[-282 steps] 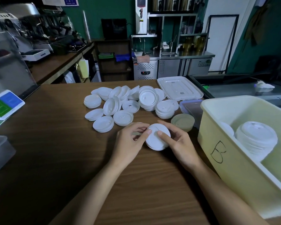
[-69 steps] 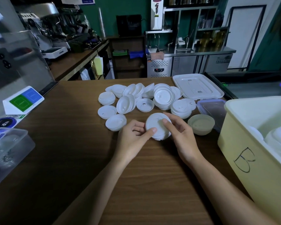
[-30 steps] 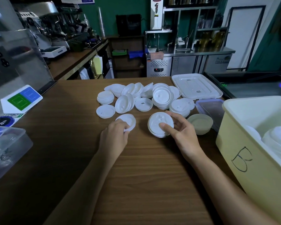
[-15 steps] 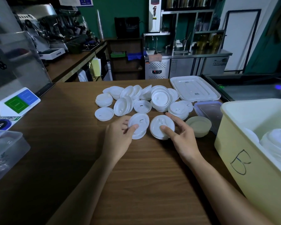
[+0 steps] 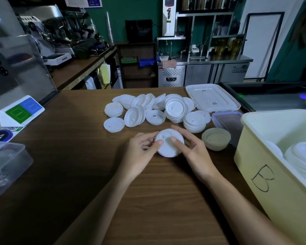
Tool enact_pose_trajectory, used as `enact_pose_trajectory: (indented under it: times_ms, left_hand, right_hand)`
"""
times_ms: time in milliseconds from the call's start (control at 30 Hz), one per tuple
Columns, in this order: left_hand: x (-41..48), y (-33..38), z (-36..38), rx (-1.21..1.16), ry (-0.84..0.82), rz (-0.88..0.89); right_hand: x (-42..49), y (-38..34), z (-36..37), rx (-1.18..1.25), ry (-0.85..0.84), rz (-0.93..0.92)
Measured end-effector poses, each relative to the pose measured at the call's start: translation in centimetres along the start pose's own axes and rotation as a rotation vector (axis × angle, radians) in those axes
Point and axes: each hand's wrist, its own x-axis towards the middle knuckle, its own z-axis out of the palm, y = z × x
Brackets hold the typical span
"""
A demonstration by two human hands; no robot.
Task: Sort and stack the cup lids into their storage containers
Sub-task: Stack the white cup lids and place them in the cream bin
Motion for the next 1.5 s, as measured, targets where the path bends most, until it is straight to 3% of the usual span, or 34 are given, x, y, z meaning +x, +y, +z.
enact_pose_trajectory:
  times_ms: [333, 900, 1267, 1400, 1500]
  left_hand:
    - [-0.1, 0.7, -0.4, -0.092, -0.076, -0.062]
    - [0.1, 0.1, -0.1, -0.153, -0.041, -0.081]
    - [0.1, 0.0, 0.1, -0.12, 0.024, -0.027]
    - [0.2, 0.0, -0.6, 0.017, 0.032, 0.015]
    - [0.4, -0.4, -1.8, 0.329, 0.023, 0.158]
  right_hand:
    - [0.1, 0.2, -0.1, 0.054, -0.029, -0.01]
    - [0.1, 0.4, -0.2, 0.156, -0.031, 0.025]
    - [0.2, 0.4, -0.3, 0.086, -0.026, -0.011]
    - [0.0, 0.3, -0.4, 0.082, -0.073, 0.049]
    - [0.2, 0.3, -0.7, 0.067, -0.012, 0.049]
